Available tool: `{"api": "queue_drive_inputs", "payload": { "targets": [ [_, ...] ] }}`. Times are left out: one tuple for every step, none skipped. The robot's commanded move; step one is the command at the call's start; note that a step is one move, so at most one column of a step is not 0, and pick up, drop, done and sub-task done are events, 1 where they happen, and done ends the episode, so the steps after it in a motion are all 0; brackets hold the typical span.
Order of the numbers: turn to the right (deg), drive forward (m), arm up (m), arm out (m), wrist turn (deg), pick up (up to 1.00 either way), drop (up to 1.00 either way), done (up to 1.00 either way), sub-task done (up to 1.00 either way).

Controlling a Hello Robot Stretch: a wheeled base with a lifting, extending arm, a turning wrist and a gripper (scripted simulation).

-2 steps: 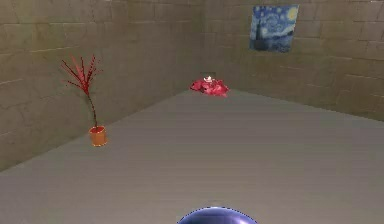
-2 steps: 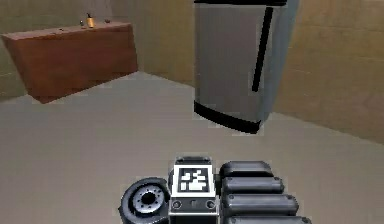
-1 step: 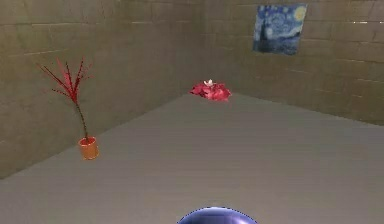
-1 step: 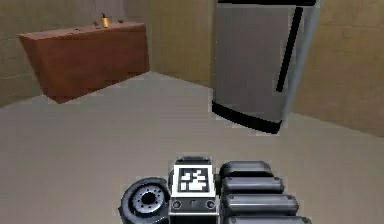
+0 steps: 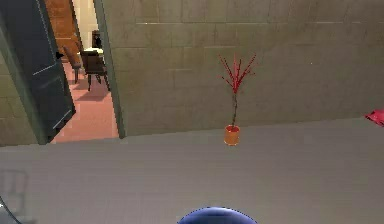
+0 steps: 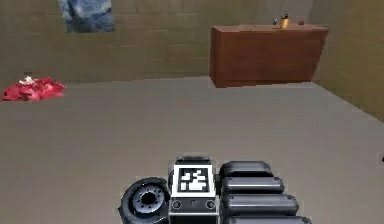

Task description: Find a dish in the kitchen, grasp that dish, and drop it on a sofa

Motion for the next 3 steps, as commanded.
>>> {"api": "queue_drive_inputs", "payload": {
  "targets": [
    [-6.0, 0.0, 0.0, 0.0, 0.0, 0.0, 0.0, 0.0, 0.0],
    [0.0, 0.65, 0.0, 0.0, 0.0, 0.0, 0.0, 0.0, 0.0],
    [36.0, 0.0, 0.0, 0.0, 0.0, 0.0, 0.0, 0.0, 0.0]
  ]
}}
